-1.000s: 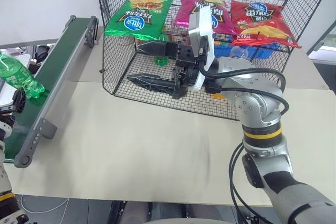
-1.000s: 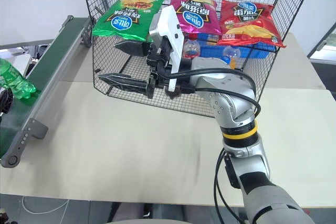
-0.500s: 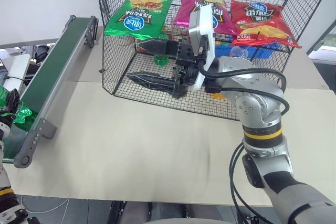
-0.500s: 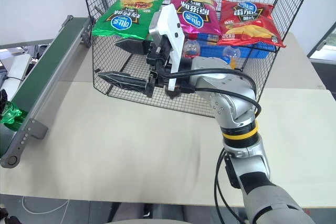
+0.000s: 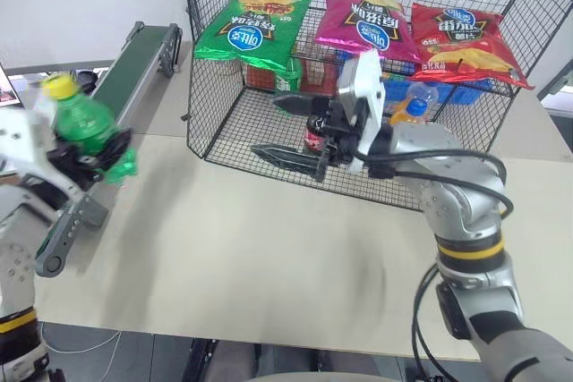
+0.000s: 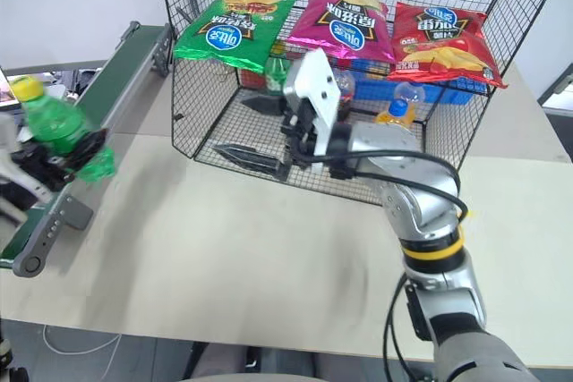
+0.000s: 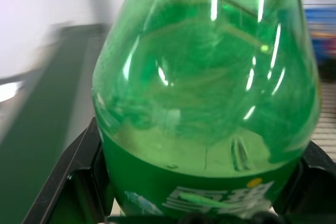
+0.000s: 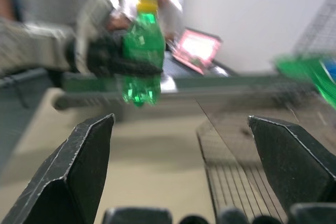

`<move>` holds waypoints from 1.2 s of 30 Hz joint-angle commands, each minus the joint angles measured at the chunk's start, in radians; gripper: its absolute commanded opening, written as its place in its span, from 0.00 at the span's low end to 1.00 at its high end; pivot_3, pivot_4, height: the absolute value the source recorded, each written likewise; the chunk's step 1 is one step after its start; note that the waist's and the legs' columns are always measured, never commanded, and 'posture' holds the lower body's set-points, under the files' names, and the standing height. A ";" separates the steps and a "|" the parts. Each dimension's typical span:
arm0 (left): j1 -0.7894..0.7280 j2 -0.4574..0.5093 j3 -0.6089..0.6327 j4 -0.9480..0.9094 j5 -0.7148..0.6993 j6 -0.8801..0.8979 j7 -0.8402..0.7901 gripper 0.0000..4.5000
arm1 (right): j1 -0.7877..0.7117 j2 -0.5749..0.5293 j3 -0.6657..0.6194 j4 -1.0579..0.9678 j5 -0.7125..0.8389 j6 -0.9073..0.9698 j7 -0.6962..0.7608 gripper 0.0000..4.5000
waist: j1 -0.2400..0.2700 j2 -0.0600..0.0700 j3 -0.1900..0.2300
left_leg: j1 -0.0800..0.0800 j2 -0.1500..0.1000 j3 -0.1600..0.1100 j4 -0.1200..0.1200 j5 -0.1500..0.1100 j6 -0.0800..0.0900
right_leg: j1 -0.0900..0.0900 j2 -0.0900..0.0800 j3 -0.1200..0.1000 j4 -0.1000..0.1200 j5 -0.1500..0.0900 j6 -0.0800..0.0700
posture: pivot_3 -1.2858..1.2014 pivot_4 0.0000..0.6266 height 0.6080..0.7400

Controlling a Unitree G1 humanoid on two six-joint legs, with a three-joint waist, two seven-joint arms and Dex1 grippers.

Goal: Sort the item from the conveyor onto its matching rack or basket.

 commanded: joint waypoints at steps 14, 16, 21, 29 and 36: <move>-0.488 -0.448 -0.385 0.679 0.411 -0.511 0.035 0.68 | 0.116 0.111 0.005 -0.202 -0.143 0.100 -0.367 1.00 | -0.014 0.001 0.000 | -0.003 0.000 0.002 0.004 0.000 0.001 | -0.002 0.016 0.003 0.001 0.000 0.000 | 0.52 0.24 1.00; -0.532 -0.480 -0.382 0.786 0.443 -0.578 0.057 0.68 | 0.118 0.117 0.013 -0.200 -0.165 0.103 -0.392 1.00 | -0.014 0.001 0.000 | -0.003 0.000 0.002 0.004 0.000 0.001 | -0.002 0.015 0.003 0.001 0.000 0.000 | 0.52 0.24 1.00; -0.629 -0.551 -0.357 1.010 0.459 -0.679 0.063 0.68 | 0.132 0.110 0.038 -0.205 -0.190 0.116 -0.403 1.00 | -0.001 0.001 0.000 | -0.005 -0.001 0.002 0.004 0.000 0.001 | -0.002 0.015 0.003 0.001 0.000 0.000 | 0.52 0.24 1.00; -0.693 -0.592 -0.324 1.235 0.489 -0.791 0.073 0.86 | 0.123 0.124 0.036 -0.198 -0.197 0.115 -0.409 1.00 | 0.002 0.001 0.000 | -0.005 -0.002 0.001 0.004 0.000 0.001 | -0.002 0.016 0.003 0.001 0.000 0.000 | 0.52 0.24 1.00; -0.661 -0.595 -0.313 1.204 0.488 -0.790 0.033 0.98 | 0.112 0.133 0.024 -0.176 -0.180 0.103 -0.389 1.00 | 0.001 0.001 0.000 | -0.004 -0.002 0.001 0.005 0.000 0.001 | -0.001 0.017 0.002 0.002 0.000 0.000 | 0.52 0.24 1.00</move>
